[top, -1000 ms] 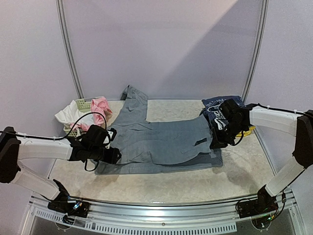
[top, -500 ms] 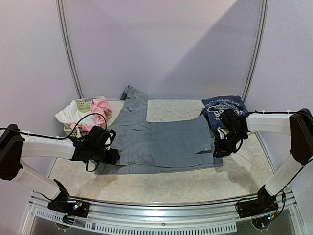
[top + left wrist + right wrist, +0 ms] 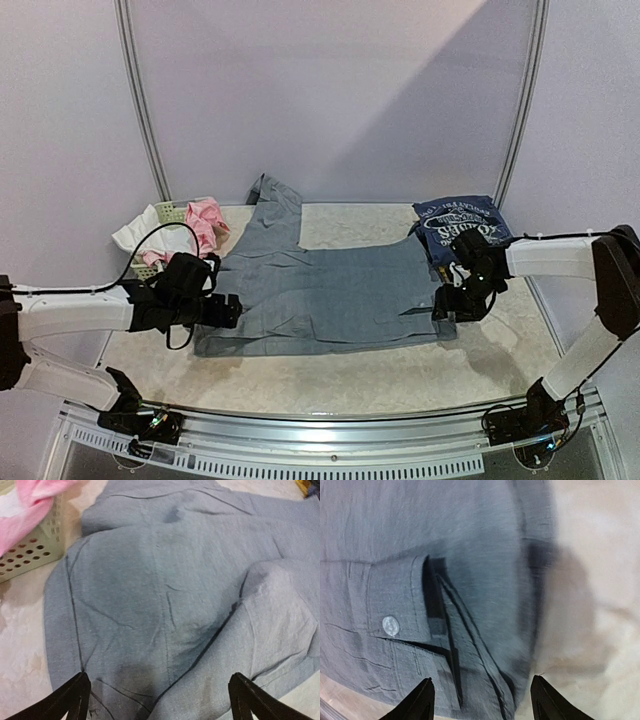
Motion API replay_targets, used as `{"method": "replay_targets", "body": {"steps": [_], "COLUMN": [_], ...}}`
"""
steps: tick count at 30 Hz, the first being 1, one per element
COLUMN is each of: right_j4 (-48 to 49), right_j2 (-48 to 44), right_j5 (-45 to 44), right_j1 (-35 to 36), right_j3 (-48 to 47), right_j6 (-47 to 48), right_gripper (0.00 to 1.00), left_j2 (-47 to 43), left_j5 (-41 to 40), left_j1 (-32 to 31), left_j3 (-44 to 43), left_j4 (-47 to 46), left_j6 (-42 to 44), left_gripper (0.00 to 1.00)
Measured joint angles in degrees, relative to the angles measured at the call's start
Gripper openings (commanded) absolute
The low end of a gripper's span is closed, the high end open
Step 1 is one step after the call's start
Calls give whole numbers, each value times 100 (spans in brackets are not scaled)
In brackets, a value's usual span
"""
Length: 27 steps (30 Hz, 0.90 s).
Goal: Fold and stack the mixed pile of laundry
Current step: Smooth out the 1/3-folded shirt at the center of the board, then move the 1/3-folded shirt to the center of the board.
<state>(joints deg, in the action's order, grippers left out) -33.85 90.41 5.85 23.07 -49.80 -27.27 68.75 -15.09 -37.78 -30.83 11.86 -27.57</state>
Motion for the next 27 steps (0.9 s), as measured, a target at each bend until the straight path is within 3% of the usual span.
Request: {"method": "replay_targets", "body": {"steps": [2,4,10,19,27], "right_j4": [46,184,483,824,1075], "right_j2": [-291,-684,-1515,-1189,-640], "right_j5": [-122,-258,-457,-33,214], "right_j1": [-7,-17,-107,-203,-210], "right_j3": [105,273,713,896,940], "right_j6": [-131,-192,-457,-562,-614], "right_gripper": [97,99,99,98,83], "left_j2": [-221,-428,-1073,-1462,-1034], "left_j5": [-254,-487,-824,-691,-409], "left_j1": [-2,0,96,302,308], "left_j3": [66,127,369,841,925], "left_j4": [103,256,640,1346,1327], "left_j6": [-153,-313,-946,-1762,-1921], "left_gripper": [100,100,94,89,81]}}
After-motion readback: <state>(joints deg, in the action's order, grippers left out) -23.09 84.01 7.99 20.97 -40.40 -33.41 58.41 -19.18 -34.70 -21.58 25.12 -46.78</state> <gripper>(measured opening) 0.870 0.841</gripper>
